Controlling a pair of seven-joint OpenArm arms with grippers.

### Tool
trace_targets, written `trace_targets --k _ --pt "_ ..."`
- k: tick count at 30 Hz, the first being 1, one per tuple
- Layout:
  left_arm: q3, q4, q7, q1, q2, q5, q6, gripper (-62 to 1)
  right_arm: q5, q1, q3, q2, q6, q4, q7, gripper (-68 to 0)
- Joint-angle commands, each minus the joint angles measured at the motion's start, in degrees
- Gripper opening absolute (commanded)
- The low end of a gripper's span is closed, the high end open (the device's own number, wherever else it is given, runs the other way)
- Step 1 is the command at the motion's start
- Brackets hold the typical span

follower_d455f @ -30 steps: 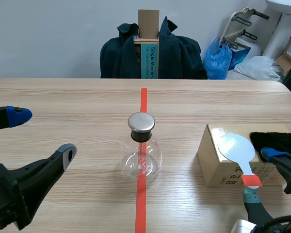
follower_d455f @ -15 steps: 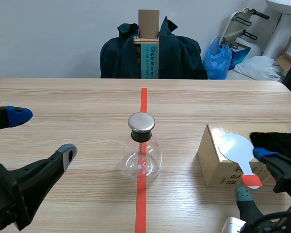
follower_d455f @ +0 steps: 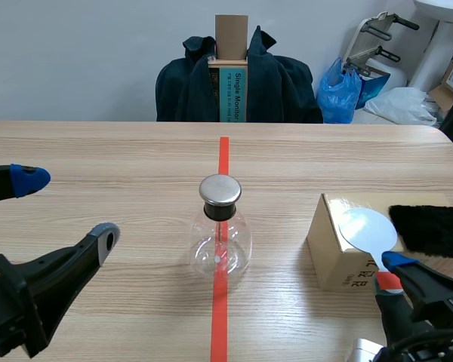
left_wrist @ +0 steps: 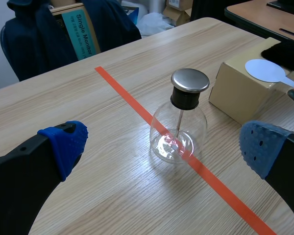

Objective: Do the electroscope experiment.
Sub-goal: 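Pick up the white charging plate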

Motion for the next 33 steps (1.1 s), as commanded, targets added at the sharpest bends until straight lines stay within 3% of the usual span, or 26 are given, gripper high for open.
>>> trace_targets --k 1,8,16,24,28,30,33 --pt "0.07 0.98 -0.83 -0.17 0.31 -0.61 -0.15 1.4 0.44 0.52 0.81 0.63 -3.10 1.36 -0.26 -51.4" --pt "0.07 0.98 -0.83 -0.17 0.31 -0.61 -0.15 1.4 0.46 0.48 0.81 0.63 -3.32 1.36 -0.92 -66.4" --pt "0.07 0.98 -0.83 -0.17 0.31 -0.61 -0.15 1.4 0.50 0.11 2.21 1.11 -3.32 2.54 -1.49 -66.9" --pt "0.07 0.98 -0.59 -0.17 0.28 -0.59 -0.15 1.4 1.27 -7.17 9.03 1.11 -3.32 15.02 2.03 -66.9" --pt "0.04 0.94 2.62 -0.35 0.24 -0.42 -0.13 1.4 4.52 -11.56 12.00 1.14 -3.32 23.74 4.31 -66.9" --pt "0.04 0.24 6.19 -1.44 0.11 -0.37 -0.13 -3.5 6.43 -12.90 13.18 1.29 -3.32 27.80 4.87 -66.9" --pt "0.07 -2.34 11.65 -4.61 0.11 -0.61 -0.15 -21.3 11.19 -13.75 13.99 3.04 -3.32 32.79 5.53 -66.9"
